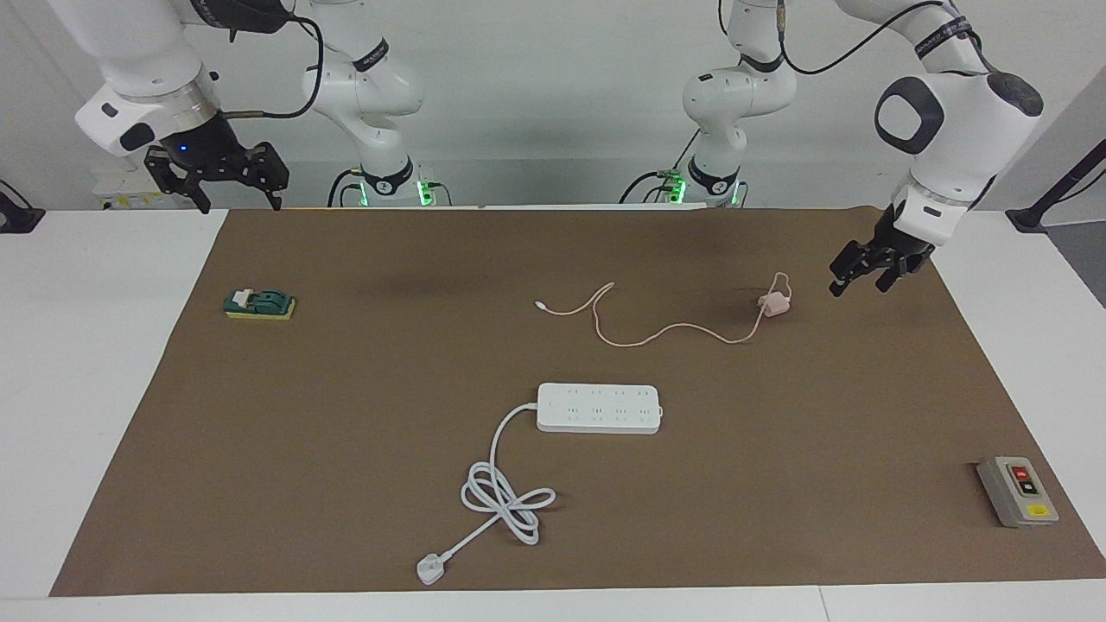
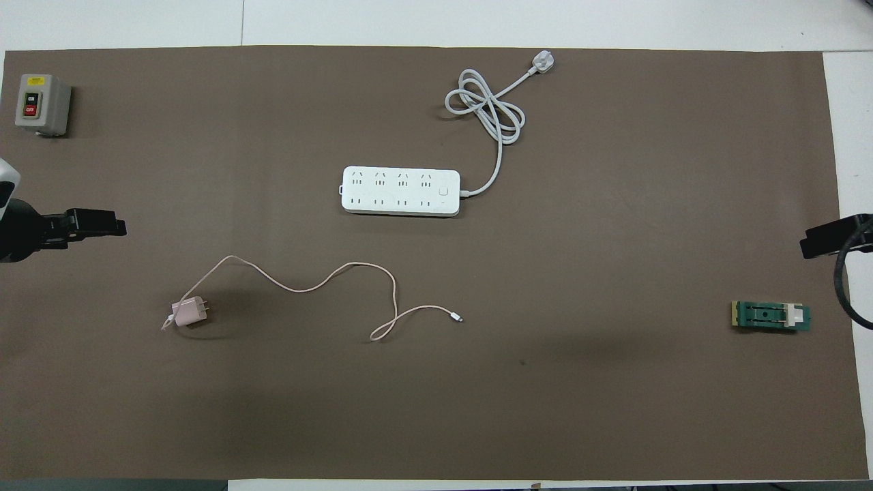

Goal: Unplug charger and place it aside

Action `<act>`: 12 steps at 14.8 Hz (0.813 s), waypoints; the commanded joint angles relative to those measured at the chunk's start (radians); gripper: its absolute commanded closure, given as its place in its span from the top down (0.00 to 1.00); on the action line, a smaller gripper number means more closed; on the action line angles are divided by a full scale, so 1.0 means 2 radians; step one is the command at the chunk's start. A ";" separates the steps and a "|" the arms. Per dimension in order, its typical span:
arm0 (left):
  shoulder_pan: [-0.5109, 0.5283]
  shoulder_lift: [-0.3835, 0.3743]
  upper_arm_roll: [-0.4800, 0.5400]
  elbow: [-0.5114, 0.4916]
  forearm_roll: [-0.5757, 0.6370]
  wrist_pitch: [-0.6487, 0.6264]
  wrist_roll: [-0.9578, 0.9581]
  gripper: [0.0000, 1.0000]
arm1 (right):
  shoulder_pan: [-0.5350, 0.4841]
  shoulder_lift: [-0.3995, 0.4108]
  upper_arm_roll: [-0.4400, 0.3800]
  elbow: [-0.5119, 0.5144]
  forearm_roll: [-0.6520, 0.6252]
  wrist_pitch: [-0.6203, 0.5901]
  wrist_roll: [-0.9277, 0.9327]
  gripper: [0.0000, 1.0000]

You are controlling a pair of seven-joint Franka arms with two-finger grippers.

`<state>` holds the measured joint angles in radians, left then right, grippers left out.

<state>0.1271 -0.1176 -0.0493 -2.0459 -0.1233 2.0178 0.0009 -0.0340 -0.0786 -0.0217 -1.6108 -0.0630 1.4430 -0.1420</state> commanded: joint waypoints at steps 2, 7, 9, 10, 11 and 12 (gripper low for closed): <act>-0.028 0.002 0.005 0.056 0.039 -0.067 -0.067 1.00 | -0.018 -0.011 0.011 -0.007 0.003 -0.014 0.006 1.00; -0.038 0.009 0.004 0.112 0.055 -0.139 -0.076 1.00 | -0.018 -0.011 0.010 0.003 0.012 -0.031 0.010 1.00; -0.041 0.020 0.003 0.148 0.070 -0.180 -0.072 1.00 | -0.018 -0.011 0.010 0.004 0.013 -0.035 0.012 1.00; -0.046 0.025 0.002 0.165 0.075 -0.196 -0.072 1.00 | -0.018 -0.011 0.010 0.004 0.013 -0.035 0.012 1.00; -0.046 0.030 0.002 0.177 0.076 -0.207 -0.071 1.00 | -0.018 -0.011 0.010 0.004 0.014 -0.034 0.013 1.00; -0.046 0.035 0.002 0.191 0.076 -0.219 -0.071 1.00 | -0.018 -0.010 0.010 0.005 0.015 -0.034 0.014 1.00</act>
<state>0.0547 -0.1012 -0.0541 -1.7581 -0.0011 1.6519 -0.1338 -0.0461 -0.0883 -0.0207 -1.6017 -0.0560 1.3875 -0.1366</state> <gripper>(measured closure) 0.000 0.000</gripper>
